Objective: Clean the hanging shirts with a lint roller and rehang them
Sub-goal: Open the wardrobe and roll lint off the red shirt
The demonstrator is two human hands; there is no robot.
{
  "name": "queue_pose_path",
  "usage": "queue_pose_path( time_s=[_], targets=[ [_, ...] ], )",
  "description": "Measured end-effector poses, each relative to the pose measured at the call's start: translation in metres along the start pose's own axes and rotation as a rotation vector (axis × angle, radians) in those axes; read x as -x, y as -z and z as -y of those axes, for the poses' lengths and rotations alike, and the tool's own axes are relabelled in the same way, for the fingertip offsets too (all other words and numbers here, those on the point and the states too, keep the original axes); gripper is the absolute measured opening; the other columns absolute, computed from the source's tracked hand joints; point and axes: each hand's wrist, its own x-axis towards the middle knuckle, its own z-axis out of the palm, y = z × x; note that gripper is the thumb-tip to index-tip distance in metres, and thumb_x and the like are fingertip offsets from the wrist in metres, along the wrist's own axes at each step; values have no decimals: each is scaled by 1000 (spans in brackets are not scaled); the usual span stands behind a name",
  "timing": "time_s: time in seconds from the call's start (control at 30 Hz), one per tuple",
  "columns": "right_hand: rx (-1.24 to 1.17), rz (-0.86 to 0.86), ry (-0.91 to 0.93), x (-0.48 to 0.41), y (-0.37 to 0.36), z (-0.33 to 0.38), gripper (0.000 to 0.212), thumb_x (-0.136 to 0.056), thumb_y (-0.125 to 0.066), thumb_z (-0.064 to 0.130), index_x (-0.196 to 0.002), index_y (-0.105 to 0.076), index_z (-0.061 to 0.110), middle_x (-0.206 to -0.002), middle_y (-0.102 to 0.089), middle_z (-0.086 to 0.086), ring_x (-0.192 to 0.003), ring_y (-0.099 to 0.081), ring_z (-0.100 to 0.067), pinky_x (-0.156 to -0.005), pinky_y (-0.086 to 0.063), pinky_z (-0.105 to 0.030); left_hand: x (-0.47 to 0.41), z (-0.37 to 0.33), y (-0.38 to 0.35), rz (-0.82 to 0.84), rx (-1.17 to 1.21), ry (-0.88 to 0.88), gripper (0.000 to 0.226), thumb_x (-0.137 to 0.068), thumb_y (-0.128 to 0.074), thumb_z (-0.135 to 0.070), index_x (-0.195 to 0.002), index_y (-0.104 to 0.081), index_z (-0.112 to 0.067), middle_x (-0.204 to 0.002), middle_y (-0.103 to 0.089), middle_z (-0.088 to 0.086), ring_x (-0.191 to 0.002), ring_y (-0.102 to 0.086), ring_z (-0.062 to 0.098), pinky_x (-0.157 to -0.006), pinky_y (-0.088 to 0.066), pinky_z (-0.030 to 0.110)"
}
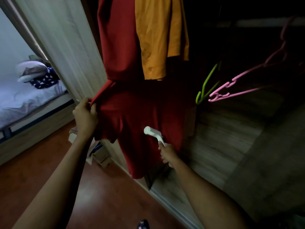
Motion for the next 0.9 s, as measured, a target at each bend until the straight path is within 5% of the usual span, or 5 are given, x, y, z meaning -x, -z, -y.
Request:
queue_pose_path(
  time_s=[0.2,0.4,0.53,0.7,0.9],
  targets=[
    [-285,-225,188,-25,35,82,27,-100,-44,43,-93,-56,20,-57,-41,4,-41,-36,-7,-36,-27,-16,-2,3,-2,0,-11,-18,19,-97,-52,-9,-105,-68,-1,-93,-68,10,-80,-61,17,-62,-38,12],
    [-384,-421,257,-59,66,129,28,-99,-46,8,-125,-50,-1,-69,-48,0,-49,-45,-8,-37,-35,-17,1,2,-2,1,-34,-29,19,-97,-52,-6,-105,-67,2,-91,-64,7,-80,-59,16,-58,-34,2],
    [-160,-283,215,-54,27,62,22,-103,-41,39,-108,-53,21,-62,-45,1,-40,-43,-8,-34,-31,-19,-1,2,-2,5,-7,-18,20,-97,-51,-7,-107,-67,1,-92,-65,7,-80,-61,19,-63,-41,15],
    [303,56,28,-17,-22,-48,32,-103,-41,38,-119,-55,15,-73,-50,3,-57,-49,-10,-39,-36,-20,-5,5,2,10,-9,-32,20,-96,-52,-8,-106,-68,-2,-90,-65,5,-79,-62,17,-62,-41,14],
    [117,-101,460,16,-31,33,20,-102,-47,30,-94,-56,14,-76,-50,5,-62,-46,-2,-62,-36,-23,-7,9,3,35,-8,-31,20,-95,-53,-9,-105,-69,-4,-89,-65,3,-79,-62,18,-72,-44,26]
  ],
)
